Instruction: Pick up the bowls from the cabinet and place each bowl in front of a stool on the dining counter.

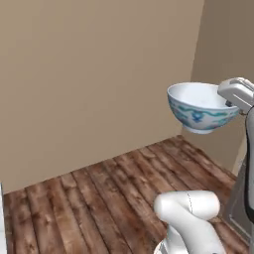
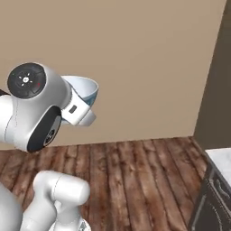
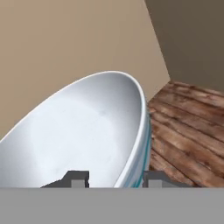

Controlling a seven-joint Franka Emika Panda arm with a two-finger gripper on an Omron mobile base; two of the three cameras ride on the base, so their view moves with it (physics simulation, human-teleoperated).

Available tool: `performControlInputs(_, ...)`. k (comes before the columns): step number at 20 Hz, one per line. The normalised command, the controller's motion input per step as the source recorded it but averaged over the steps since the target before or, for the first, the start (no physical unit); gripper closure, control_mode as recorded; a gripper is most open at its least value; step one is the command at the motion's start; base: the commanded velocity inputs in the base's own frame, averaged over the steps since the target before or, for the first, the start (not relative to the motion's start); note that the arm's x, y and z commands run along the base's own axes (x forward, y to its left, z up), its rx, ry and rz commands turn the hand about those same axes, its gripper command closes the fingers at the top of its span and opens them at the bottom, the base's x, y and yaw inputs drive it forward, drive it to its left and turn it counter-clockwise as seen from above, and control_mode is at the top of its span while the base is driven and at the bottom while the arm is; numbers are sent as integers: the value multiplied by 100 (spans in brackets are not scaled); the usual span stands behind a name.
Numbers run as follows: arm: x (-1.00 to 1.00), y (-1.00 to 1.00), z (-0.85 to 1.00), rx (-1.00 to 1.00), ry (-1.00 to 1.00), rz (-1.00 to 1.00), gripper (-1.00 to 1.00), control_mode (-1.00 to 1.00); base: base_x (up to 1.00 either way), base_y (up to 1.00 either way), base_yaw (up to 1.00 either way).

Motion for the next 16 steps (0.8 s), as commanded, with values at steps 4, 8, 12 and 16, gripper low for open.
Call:
performControlInputs(4,0,0,0,0,0,0,100,100,25,36,68)
performControlInputs(8,0,0,0,0,0,0,100,100,76,9,58)
performControlInputs(12,0,0,0,0,0,0,100,100,100,0,43)
performControlInputs(16,0,0,0,0,0,0,100,100,100,-7,32)
